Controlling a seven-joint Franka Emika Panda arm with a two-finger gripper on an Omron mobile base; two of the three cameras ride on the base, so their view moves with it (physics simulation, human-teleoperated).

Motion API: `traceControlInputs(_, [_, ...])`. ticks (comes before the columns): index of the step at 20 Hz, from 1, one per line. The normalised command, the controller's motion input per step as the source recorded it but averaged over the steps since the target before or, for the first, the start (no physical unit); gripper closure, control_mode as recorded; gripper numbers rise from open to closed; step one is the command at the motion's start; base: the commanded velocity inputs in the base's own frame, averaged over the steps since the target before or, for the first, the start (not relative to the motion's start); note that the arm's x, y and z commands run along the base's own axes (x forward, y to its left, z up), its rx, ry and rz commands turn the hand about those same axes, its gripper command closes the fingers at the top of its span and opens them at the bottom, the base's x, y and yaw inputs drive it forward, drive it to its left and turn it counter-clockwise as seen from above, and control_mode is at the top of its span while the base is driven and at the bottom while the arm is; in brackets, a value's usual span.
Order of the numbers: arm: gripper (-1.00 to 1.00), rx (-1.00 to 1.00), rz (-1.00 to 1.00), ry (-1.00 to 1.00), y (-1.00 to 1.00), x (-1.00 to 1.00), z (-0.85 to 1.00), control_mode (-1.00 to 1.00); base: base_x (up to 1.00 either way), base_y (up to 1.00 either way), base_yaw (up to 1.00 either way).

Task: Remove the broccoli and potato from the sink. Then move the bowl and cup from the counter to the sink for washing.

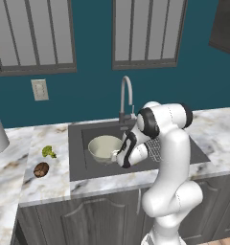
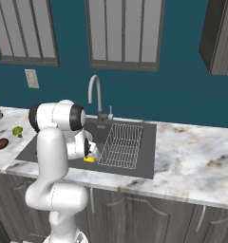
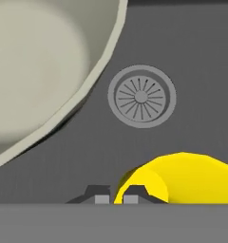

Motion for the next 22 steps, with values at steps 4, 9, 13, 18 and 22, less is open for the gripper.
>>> traceControlInputs(4, [-1.00,0.00,-0.04,0.00,0.00,-0.11,-0.14,-1.00,0.00,0.00,0.00])
traceControlInputs(9, [-1.00,0.00,-0.04,0.00,0.00,-0.12,-0.05,-1.00,0.00,0.00,0.00])
traceControlInputs(13, [-1.00,0.00,-0.02,0.00,0.00,-0.07,0.00,-1.00,0.00,0.00,0.00])
traceControlInputs(18, [-1.00,0.00,0.00,0.00,0.00,-0.10,0.04,-1.00,0.00,0.00,0.00])
traceControlInputs(22, [-1.00,0.00,0.00,0.00,-0.01,-0.10,0.15,-1.00,0.00,0.00,0.00])
